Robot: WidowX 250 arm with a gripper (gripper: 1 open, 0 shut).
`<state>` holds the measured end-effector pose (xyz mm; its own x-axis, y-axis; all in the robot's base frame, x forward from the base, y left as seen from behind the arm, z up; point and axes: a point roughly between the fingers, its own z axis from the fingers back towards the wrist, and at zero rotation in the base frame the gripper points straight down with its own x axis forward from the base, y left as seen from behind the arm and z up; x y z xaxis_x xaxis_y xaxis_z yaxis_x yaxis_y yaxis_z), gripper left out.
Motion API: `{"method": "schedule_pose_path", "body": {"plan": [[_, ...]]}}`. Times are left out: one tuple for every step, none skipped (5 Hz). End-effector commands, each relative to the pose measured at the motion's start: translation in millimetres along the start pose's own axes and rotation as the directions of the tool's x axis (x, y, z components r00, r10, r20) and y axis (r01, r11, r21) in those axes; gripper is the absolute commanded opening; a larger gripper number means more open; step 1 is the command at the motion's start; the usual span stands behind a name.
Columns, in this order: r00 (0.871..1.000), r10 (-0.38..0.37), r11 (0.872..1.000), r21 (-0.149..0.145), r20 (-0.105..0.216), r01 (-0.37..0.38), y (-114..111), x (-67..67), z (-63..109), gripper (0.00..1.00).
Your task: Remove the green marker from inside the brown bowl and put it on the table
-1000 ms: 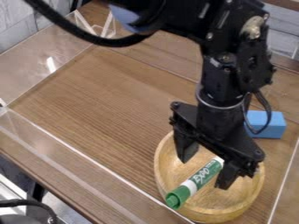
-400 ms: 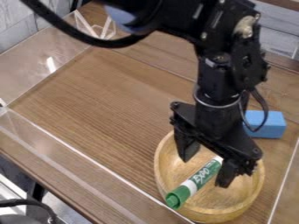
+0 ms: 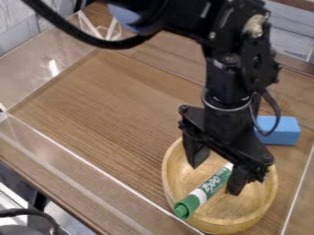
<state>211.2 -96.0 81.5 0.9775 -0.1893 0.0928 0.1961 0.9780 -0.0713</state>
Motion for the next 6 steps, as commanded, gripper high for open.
{"method": "schedule_pose_path", "body": {"plan": [[1.0,0.005,1.0,-0.007,0.031,-0.005,1,6.3,6.3,1.0],[0.999,0.003,1.0,-0.007,0.033,-0.003,1,7.2,5.7,1.0],[1.0,0.002,1.0,-0.011,0.027,-0.002,0,6.1,-0.9,1.0],[1.0,0.001,1.0,-0.016,0.027,0.0,0,5.8,-11.0,1.0],[1.0,0.002,1.0,-0.02,0.028,-0.002,-1,5.3,-19.4,1.0],[1.0,0.004,1.0,-0.022,0.029,-0.003,-1,5.0,-27.5,1.0]]}}
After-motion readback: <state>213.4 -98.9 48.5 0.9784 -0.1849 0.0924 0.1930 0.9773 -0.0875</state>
